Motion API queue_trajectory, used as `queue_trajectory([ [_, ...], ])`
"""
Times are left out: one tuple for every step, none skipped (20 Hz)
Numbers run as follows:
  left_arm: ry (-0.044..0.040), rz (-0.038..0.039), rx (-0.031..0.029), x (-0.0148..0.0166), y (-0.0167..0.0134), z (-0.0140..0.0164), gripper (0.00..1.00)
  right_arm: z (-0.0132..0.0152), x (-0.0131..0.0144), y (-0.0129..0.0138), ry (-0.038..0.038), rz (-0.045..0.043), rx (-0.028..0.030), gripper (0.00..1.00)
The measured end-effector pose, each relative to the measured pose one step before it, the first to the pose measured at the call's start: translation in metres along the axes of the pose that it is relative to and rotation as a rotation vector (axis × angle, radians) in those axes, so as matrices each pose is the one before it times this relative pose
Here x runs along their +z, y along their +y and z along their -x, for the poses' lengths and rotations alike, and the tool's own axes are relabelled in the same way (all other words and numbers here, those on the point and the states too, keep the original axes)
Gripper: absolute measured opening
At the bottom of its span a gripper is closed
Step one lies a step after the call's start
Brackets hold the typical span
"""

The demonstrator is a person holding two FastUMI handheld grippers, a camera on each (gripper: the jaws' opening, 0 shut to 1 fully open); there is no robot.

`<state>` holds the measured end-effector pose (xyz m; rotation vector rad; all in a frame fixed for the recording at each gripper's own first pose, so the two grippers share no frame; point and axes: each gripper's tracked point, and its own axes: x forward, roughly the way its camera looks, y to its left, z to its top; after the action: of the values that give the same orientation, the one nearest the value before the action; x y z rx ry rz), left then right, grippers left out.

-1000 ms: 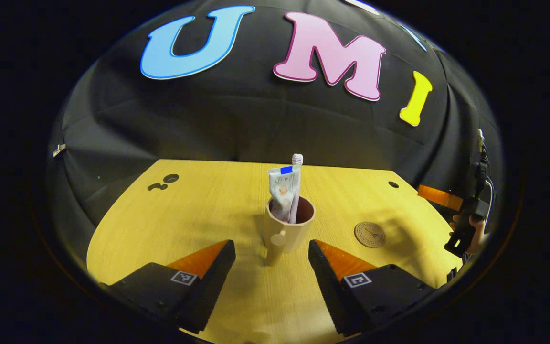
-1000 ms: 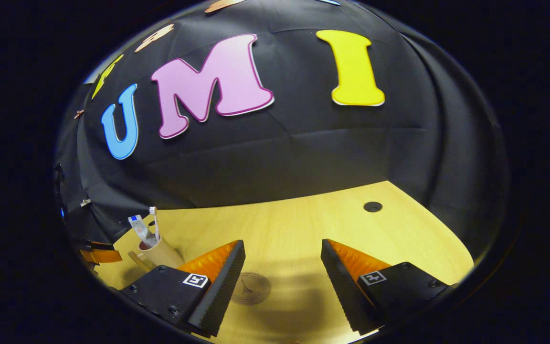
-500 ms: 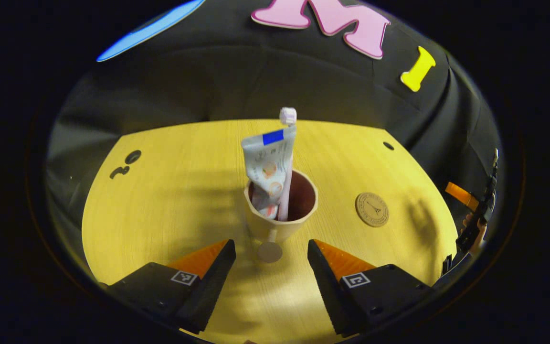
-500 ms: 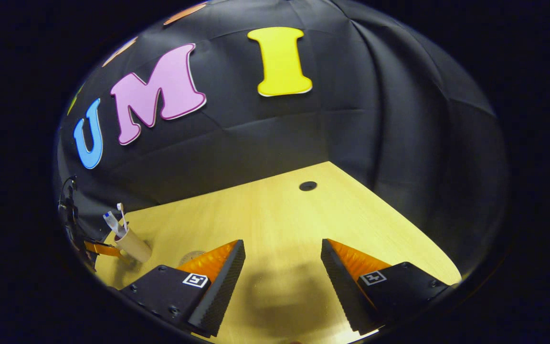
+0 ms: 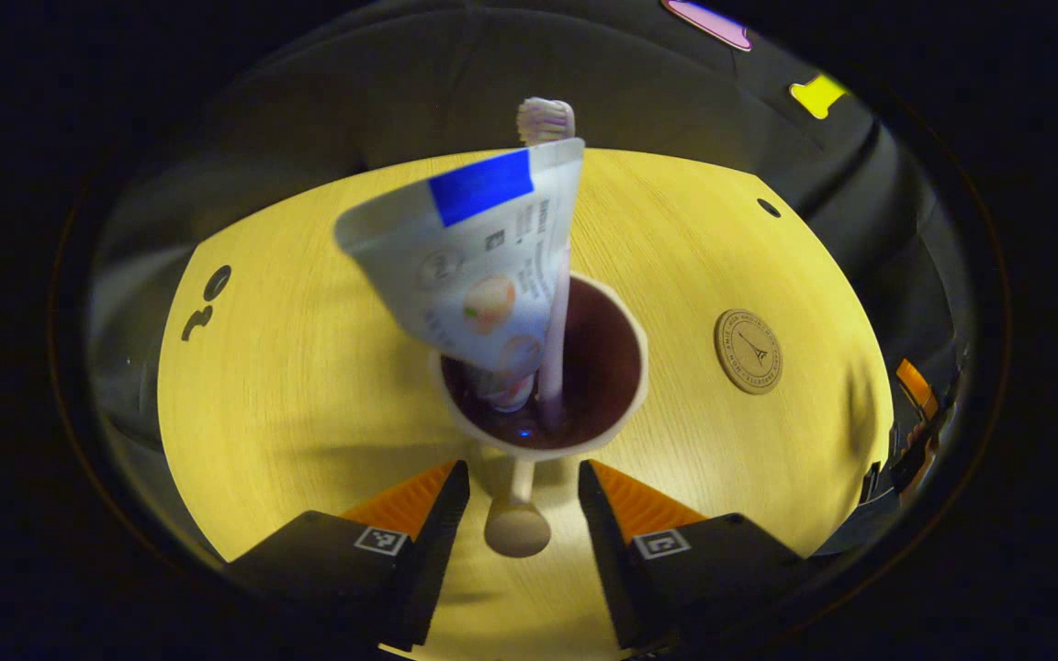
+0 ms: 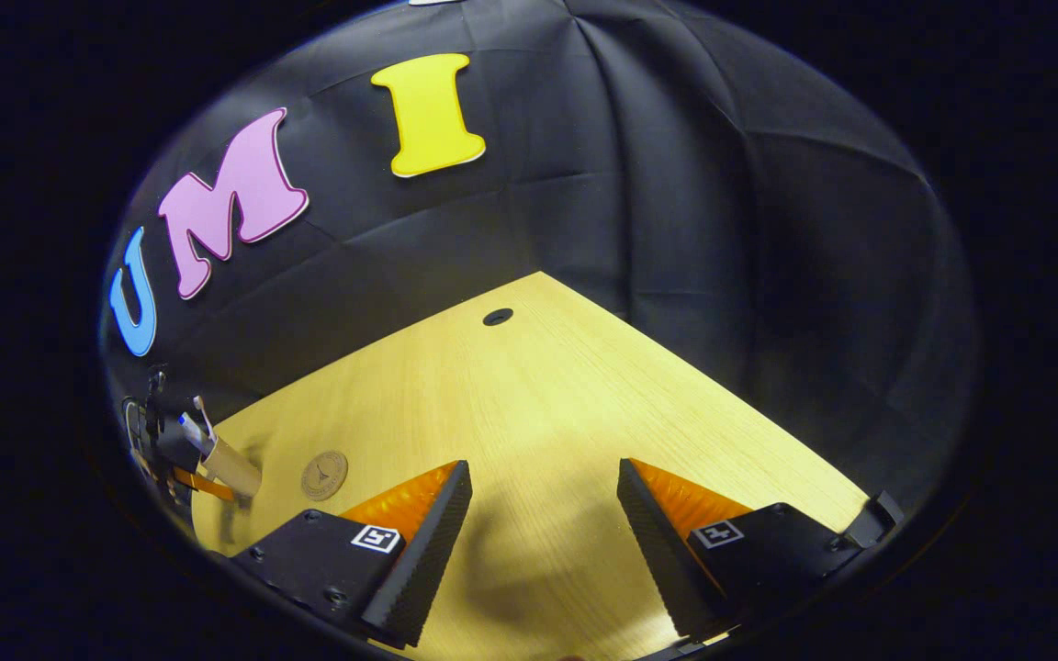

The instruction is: Put the toothbrush and toothpaste on the desktop into the cup, then pick up the cup and place it on the coaster on the desktop.

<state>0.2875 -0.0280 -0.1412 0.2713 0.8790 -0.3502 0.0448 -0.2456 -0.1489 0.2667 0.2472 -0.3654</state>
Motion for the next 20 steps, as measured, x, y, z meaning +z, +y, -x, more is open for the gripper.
queue_trajectory([
  [0.00791, -0.00922, 0.00676, 0.00322, 0.00058, 0.00111, 0.71, 0.0025, -0.00032, -0.001, 0.00007, -0.00382, -0.0058, 0.98],
  [0.01228, -0.012, 0.01143, 0.00152, 0.00188, 0.00059, 0.68, 0.00224, -0.00003, -0.00023, -0.00054, -0.00462, -0.00156, 0.98],
  [0.01596, -0.01165, 0.01038, -0.00045, 0.00146, -0.00099, 0.66, 0.00247, 0.00011, 0.00008, 0.00023, -0.00394, 0.00168, 0.98],
  [0.01653, -0.00811, 0.01322, -0.00033, -0.00095, -0.00093, 0.57, 0.00428, -0.00289, -0.00185, 0.00322, -0.00217, 0.00105, 0.98],
  [0.0142, -0.00385, 0.01547, -0.00043, 0.00117, -0.00064, 0.51, 0.00305, -0.00081, 0.00034, 0.00322, -0.00153, 0.00276, 0.98],
  [0.0123, 0.00859, 0.00827, -0.00256, -0.0006, -0.00163, 0.42, 0.00355, -0.00207, 0.00074, 0.00551, -0.00338, 0.00412, 0.98],
  [-0.00933, 0.02003, 0.00567, 0.00127, -0.00229, -0.00062, 0.36, 0.00325, -0.00254, 0.00154, 0.0079, -0.00423, 0.00132, 0.98],
  [0.00233, 0.02735, -0.00072, -0.00081, -0.00346, 0.00049, 0.31, 0.00172, -0.0032, 0.00013, 0.00617, -0.0056, -0.00016, 0.98],
  [-0.00358, 0.0253, 0.00351, -0.00115, -0.00265, -0.00089, 0.31, 0.00324, -0.0024, 0.00104, 0.00699, -0.00893, 0.0006, 0.98],
  [-0.00258, 0.01854, 0.00089, -0.00129, 0.00042, 0.0025, 0.34, 0.0036, -0.00167, 0.00169, 0.00865, -0.00815, 0.00073, 0.98],
  [-0.00793, 0.00984, -0.00058, -0.0009, -0.0007, 0.00061, 0.29, 0.00341, -0.00167, 0.00072, 0.0045, -0.00535, 0.00118, 0.98],
  [-0.00543, 0.00961, -0.0001, -0.00131, -0.00132, 0.00115, 0.32, 0.00452, -0.00026, 0.00104, 0.00022, 0.00077, 0.00294, 0.98],
  [-0.01291, 0.01254, 0.00136, 0.0005, -0.00172, 0.00083, 0.32, 0.003, -0.00062, 0.00026, -0.00154, 0.00839, 0.00122, 0.98],
  [-0.01388, 0.01672, -0.00432, 0.00011, -0.00332, 0.00034, 0.27, 0.0031, 0.00036, -0.00033, -0.00244, 0.01039, -0.00225, 0.98],
  [-0.01648, 0.01399, -0.00676, 0.00222, -0.00369, 0.0012, 0.27, 0.00297, 0.00111, -0.00078, -0.00089, 0.00637, -0.0016, 0.98],
  [-0.02096, 0.00068, -0.00746, 0.00388, -0.00378, 0.00142, 0.27, 0.00241, 0.002, 0.00072, -0.00117, 0.00187, 0.00322, 0.98],
  [-0.01285, -0.00908, -0.00195, 0.00352, -0.00384, 0.00323, 0.27, 0.00092, 0.00112, 0.00068, -0.00133, 0.00183, 0.00226, 0.98],
  [-0.0102, -0.02258, -0.00075, 0.00306, -0.00422, 0.00362, 0.27, 0.00099, 0.00115, -0.00026, -0.0016, 0.00367, 0.00188, 0.98],
  [-0.01266, -0.03283, -0.00342, 0.00443, -0.00591, 0.00393, 0.31, 0.00141, 0.00137, -0.00035, -0.00113, 0.00494, 0.00327, 0.98],
  [-0.01171, -0.03289, -0.00326, 0.00407, -0.00772, 0.00316, 0.27, 0.00029, 0.00042, 0.0006, -0.00038, 0.00438, 0.00436, 0.98],
])
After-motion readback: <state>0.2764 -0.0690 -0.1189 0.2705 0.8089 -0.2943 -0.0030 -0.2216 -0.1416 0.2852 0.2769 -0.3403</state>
